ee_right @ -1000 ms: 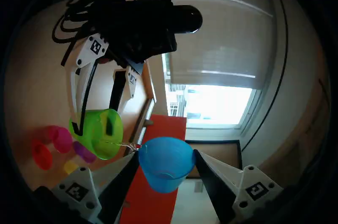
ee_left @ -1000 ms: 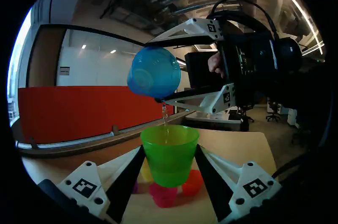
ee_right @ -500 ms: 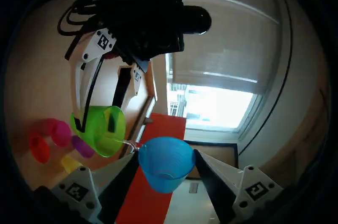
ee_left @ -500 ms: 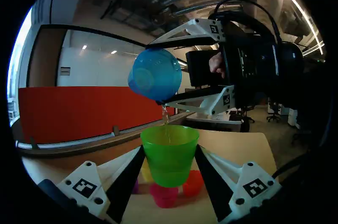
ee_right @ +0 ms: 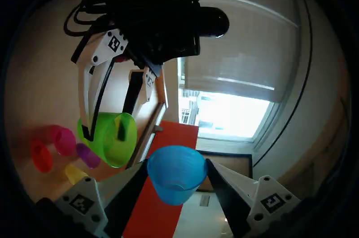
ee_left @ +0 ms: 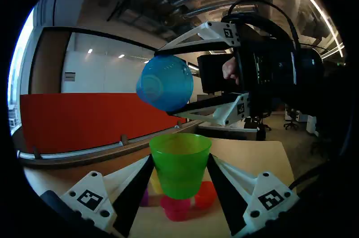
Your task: Pour water
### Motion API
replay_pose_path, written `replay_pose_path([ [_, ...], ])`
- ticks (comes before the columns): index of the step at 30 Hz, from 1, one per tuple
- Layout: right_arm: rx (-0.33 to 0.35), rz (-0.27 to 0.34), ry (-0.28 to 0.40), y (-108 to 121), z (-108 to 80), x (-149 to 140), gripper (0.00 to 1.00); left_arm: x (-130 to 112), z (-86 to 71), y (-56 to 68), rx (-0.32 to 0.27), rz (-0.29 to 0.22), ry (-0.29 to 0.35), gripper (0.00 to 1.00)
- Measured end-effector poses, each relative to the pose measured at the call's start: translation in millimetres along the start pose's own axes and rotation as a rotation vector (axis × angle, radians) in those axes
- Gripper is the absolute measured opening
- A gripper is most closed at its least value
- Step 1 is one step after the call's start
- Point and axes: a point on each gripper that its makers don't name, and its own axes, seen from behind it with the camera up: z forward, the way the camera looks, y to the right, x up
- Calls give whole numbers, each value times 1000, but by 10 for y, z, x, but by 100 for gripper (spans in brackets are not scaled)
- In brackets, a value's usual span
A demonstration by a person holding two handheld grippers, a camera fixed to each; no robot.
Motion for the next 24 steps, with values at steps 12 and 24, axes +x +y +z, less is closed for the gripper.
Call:
replay_pose_path([
  [12,-7,42,11,25,-17,40,94,20,-12,-20,4,-1,5,83],
  [24,-24,150,26,22,-74,62,94,5,2,-24,6,2,4,83],
])
